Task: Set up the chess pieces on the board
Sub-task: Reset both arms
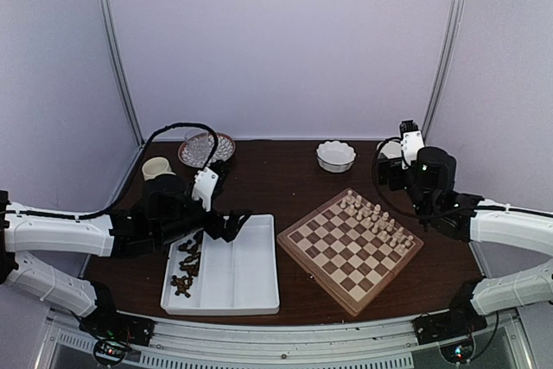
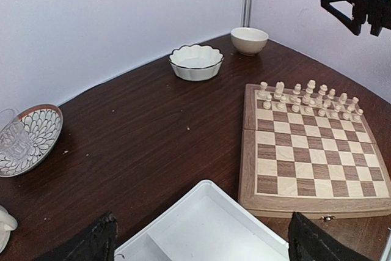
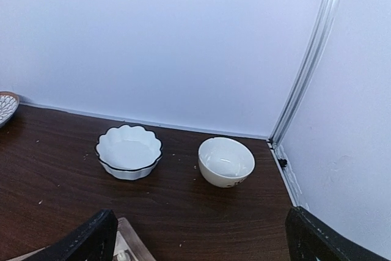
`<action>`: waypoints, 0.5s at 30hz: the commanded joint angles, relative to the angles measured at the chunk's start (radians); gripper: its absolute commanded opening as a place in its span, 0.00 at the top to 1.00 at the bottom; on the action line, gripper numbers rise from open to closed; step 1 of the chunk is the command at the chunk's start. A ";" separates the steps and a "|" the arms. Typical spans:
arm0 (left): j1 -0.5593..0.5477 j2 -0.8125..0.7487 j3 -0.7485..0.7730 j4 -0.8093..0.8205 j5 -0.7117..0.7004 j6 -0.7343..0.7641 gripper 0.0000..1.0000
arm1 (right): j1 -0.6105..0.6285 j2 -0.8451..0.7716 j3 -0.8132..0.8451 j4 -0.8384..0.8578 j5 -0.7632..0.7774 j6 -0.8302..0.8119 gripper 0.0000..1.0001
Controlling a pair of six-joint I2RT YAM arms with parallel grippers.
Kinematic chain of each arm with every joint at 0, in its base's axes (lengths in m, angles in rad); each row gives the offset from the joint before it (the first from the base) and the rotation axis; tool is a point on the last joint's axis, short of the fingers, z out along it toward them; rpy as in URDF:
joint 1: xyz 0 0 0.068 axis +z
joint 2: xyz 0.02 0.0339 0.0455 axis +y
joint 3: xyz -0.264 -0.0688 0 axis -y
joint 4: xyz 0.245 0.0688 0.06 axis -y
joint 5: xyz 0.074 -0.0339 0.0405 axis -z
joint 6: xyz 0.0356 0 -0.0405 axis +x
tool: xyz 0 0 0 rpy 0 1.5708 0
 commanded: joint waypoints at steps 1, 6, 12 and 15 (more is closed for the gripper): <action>0.061 -0.047 -0.025 0.010 -0.107 -0.002 0.03 | -0.080 0.011 0.004 -0.019 0.037 0.079 0.00; 0.160 -0.150 -0.091 0.026 -0.180 0.007 0.02 | -0.239 -0.023 -0.022 -0.047 -0.045 0.186 0.00; 0.266 -0.156 -0.148 0.086 -0.311 0.046 0.02 | -0.482 0.020 -0.079 -0.008 -0.183 0.285 0.00; 0.294 -0.106 -0.154 0.122 -0.354 0.078 0.02 | -0.523 0.079 -0.126 0.124 -0.175 0.210 0.00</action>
